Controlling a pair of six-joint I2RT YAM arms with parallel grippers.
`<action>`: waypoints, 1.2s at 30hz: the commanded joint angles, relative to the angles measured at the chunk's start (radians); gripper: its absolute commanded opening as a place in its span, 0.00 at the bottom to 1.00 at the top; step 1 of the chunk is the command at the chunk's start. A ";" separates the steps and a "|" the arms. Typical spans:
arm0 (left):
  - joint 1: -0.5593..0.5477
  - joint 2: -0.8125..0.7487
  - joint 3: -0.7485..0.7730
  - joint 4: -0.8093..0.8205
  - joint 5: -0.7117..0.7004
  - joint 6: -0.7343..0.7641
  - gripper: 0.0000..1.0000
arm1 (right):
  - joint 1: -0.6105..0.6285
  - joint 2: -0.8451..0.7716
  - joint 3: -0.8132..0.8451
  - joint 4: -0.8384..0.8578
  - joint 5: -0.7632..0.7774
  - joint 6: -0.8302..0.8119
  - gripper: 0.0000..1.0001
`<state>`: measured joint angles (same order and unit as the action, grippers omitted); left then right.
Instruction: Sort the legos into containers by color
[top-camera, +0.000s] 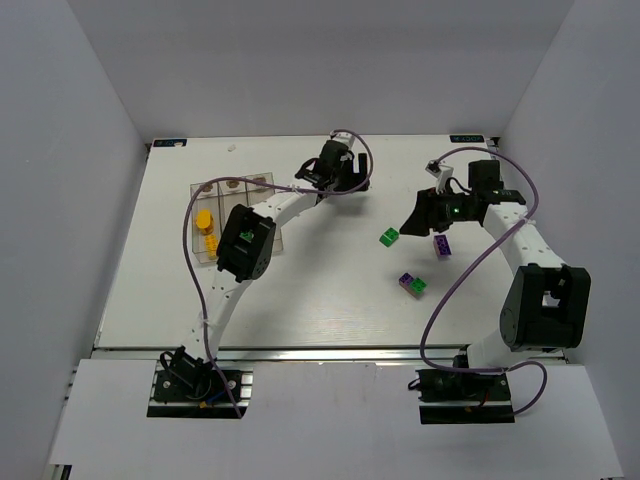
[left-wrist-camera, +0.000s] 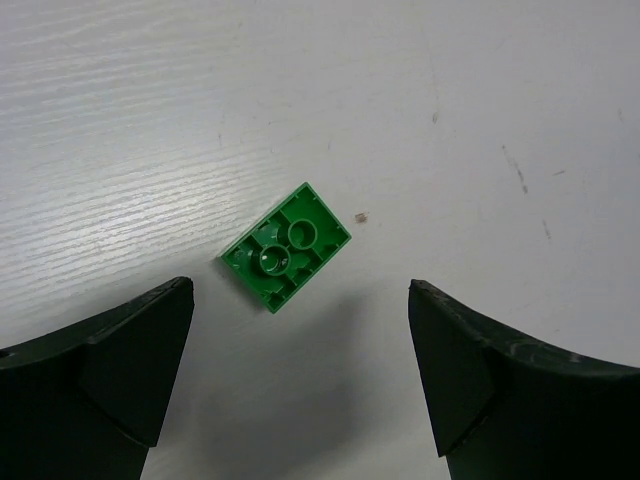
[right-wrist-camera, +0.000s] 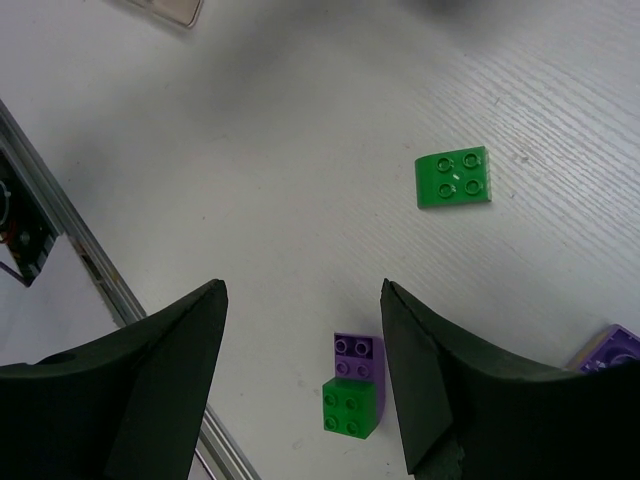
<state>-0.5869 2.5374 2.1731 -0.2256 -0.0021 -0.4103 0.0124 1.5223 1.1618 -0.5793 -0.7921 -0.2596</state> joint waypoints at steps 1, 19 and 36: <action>-0.007 0.023 0.030 0.025 0.042 0.096 0.97 | -0.032 -0.028 -0.002 0.044 -0.038 0.029 0.69; -0.016 0.096 0.040 0.178 -0.018 0.396 0.95 | -0.049 -0.031 -0.011 0.070 -0.047 0.072 0.69; -0.025 0.023 -0.104 0.350 0.093 0.384 0.24 | -0.061 -0.019 -0.010 0.061 -0.027 0.056 0.69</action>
<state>-0.6056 2.6385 2.1048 0.0998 0.0418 0.0116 -0.0448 1.5223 1.1610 -0.5255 -0.8135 -0.1913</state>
